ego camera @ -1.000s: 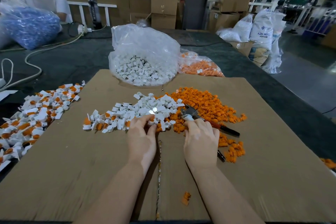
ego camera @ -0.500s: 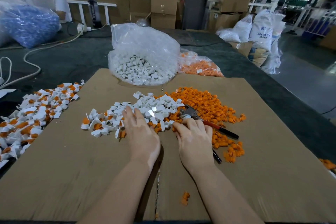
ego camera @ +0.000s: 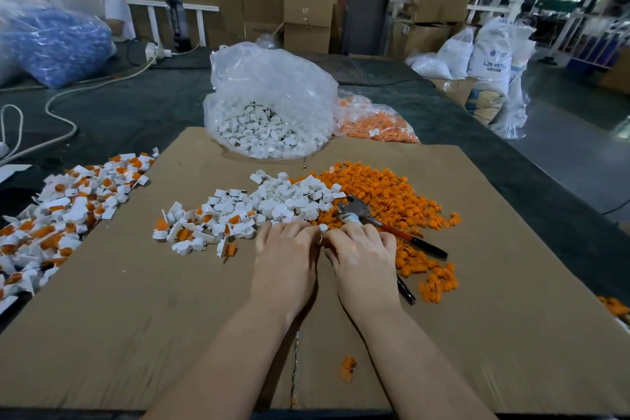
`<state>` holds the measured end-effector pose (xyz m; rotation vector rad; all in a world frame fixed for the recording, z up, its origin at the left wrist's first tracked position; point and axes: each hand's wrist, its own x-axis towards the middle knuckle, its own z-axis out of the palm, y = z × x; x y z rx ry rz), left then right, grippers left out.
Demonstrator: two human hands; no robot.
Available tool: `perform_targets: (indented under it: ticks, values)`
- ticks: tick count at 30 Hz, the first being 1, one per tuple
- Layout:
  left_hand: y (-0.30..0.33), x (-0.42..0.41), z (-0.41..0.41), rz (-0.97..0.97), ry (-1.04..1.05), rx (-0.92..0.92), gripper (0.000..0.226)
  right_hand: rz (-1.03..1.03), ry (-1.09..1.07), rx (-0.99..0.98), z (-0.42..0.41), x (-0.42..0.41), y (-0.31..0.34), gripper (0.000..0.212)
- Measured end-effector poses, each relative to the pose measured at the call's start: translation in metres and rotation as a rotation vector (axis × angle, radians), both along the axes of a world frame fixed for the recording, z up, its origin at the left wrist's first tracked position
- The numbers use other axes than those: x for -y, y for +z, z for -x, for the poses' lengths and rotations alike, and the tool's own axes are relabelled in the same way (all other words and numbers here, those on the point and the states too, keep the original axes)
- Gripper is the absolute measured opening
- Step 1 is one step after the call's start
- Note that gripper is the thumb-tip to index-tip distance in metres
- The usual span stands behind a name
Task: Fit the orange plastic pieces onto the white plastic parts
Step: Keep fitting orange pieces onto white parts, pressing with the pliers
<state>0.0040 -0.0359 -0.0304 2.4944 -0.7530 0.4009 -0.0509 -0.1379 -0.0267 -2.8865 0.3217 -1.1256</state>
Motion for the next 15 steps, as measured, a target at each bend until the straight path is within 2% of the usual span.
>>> perform_targets:
  ticks: [15]
  values:
    - [0.0005, -0.0019, 0.0012, 0.088, 0.006, -0.037, 0.023, 0.000, -0.024, -0.010, 0.0000, -0.0008, 0.0007, 0.024]
